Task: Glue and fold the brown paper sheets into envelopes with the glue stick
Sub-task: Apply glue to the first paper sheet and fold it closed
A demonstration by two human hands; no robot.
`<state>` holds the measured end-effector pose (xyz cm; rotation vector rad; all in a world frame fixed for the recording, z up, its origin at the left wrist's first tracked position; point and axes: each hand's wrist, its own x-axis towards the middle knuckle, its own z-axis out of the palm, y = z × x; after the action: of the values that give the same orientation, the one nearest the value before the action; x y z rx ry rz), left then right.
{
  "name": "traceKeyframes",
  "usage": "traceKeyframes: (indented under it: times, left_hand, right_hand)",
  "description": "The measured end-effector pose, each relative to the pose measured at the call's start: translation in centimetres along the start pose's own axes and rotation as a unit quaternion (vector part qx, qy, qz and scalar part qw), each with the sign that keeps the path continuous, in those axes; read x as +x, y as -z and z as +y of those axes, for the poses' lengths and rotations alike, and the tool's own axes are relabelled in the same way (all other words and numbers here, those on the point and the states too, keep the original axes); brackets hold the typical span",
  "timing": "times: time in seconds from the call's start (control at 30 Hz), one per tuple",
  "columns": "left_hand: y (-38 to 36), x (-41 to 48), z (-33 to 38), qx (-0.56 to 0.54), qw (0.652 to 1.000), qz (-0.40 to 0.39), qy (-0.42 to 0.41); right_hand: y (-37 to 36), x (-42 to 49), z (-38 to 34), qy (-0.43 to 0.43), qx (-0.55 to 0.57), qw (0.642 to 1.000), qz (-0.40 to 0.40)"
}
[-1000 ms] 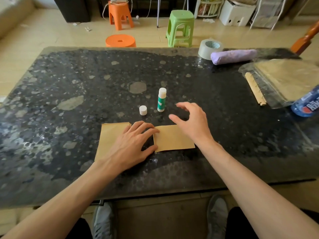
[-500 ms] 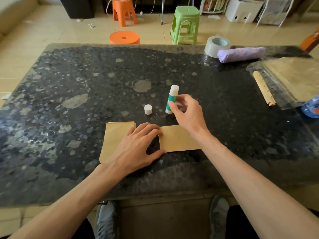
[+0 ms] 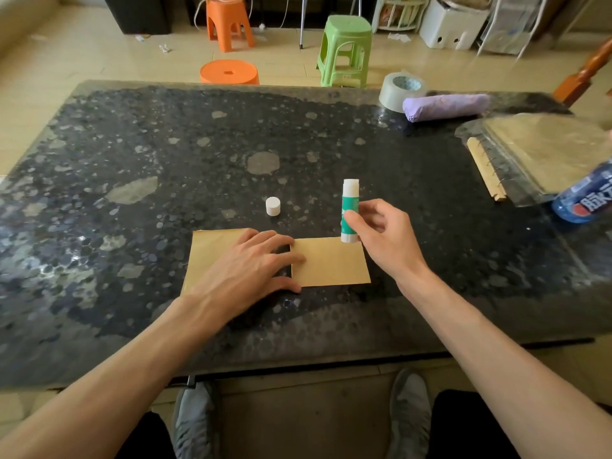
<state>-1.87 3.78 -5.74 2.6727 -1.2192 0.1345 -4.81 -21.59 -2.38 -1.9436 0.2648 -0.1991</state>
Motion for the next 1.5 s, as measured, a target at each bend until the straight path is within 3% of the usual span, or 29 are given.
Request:
traceKeyframes:
  times: [0.33, 0.6, 0.67, 0.73, 0.8, 0.97, 1.0, 1.07, 1.13, 1.3, 1.37, 1.5]
  left_hand:
    - [0.3, 0.4, -1.1, 0.003, 0.998, 0.014, -0.062]
    - [0.2, 0.7, -0.4, 0.019, 0.99, 0.086, -0.112]
    - [0.1, 0.9, 0.0, -0.02, 0.99, 0.101, -0.098]
    - [0.7, 1.2, 1.3, -0.135, 0.982, 0.131, -0.015]
    - [1.5, 1.7, 2.7, -0.305, 0.933, 0.149, 0.119]
    - [2.9, 2.5, 4.2, -0.605, 0.73, 0.098, 0.303]
    - [2.9, 2.3, 4.2, -0.63, 0.7, 0.077, 0.326]
    - [2.6, 2.0, 4.0, -0.63, 0.682, 0.048, 0.369]
    - [1.7, 1.8, 3.7, -0.579, 0.715, 0.029, 0.39]
    - [0.0, 0.8, 3.7, -0.284, 0.905, 0.056, 0.313]
    - [0.1, 0.5, 3.9, -0.189, 0.939, 0.057, 0.283]
    - [0.2, 0.3, 3.9, -0.11, 0.963, 0.05, 0.239]
  right_hand:
    - [0.8, -0.8, 0.7, -0.035, 0.004, 0.999, -0.013]
    - [1.3, -1.1, 0.6, -0.037, 0.012, 0.999, -0.014]
    - [1.4, -1.2, 0.5, -0.035, 0.018, 0.999, -0.017]
    - [1.6, -1.2, 0.2, -0.029, 0.02, 0.999, -0.011]
    - [1.9, -1.1, -0.2, -0.02, 0.029, 0.999, 0.004]
    - [2.7, -0.9, -1.1, 0.013, 0.069, 0.996, 0.053]
    - [2.8, -0.8, -1.1, 0.014, 0.072, 0.996, 0.056]
    - [2.7, -0.7, -1.1, 0.012, 0.079, 0.995, 0.056]
    - [2.5, -0.7, -0.8, 0.01, 0.075, 0.996, 0.051]
    - [1.7, -1.0, -0.2, 0.003, 0.029, 0.999, 0.018]
    - [1.5, -1.2, -0.3, 0.002, 0.016, 1.0, 0.004]
    - [1.3, -1.6, -0.4, -0.048, 0.065, 0.997, -0.011]
